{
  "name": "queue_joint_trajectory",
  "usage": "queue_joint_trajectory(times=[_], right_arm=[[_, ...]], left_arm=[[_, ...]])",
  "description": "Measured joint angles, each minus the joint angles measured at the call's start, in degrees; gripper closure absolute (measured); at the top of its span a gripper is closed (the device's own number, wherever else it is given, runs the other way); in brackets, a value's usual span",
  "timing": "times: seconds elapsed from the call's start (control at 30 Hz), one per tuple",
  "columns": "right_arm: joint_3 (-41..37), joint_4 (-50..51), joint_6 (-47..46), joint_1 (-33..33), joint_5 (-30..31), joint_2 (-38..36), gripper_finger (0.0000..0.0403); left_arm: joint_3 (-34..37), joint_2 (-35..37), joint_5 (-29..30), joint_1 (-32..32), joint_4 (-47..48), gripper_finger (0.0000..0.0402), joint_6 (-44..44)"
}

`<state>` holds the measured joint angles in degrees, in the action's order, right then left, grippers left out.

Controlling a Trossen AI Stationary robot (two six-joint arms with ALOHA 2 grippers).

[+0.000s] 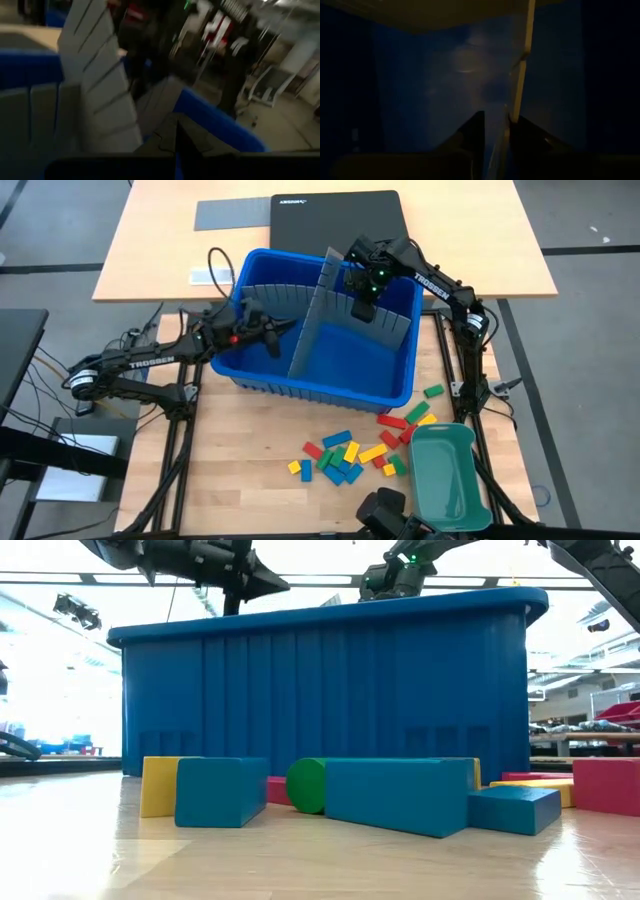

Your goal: Sort Items/Unsort Items

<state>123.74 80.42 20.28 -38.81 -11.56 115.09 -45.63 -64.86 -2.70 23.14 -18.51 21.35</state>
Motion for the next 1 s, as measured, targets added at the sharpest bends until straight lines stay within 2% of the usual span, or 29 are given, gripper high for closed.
queue_joint_trajectory(times=[0.07,0.23,0.33,0.47,0.6,0.8,1.0], right_arm=[[0.00,-0.19,0.13,-0.02,0.21,0.00,0.0307],[0.00,-0.43,0.19,-0.02,0.21,0.00,0.0305],[0.00,-0.41,0.19,-0.02,0.17,0.00,0.0306],[0.00,-0.43,0.19,0.00,0.13,0.00,0.0305],[0.00,-0.46,0.19,0.00,-0.03,0.00,0.0305],[0.00,-0.50,0.19,0.00,-0.03,0.00,0.0306],[0.00,-0.55,0.19,0.00,-0.03,0.00,0.0305]], left_arm=[[-0.12,-0.36,-0.02,0.68,-2.84,0.0387,-0.12],[-3.99,-0.74,-1.16,3.27,-0.34,0.0375,4.66],[-8.74,-1.26,-3.53,3.39,9.74,0.0351,4.25],[-16.48,-4.12,-1.90,3.41,26.92,0.0303,1.43],[-23.12,-8.95,-1.15,3.39,36.10,0.0251,1.41],[-29.00,-15.23,-0.95,3.06,39.47,0.0202,1.39],[-30.23,-19.66,-0.96,3.06,41.22,0.0198,1.10]])
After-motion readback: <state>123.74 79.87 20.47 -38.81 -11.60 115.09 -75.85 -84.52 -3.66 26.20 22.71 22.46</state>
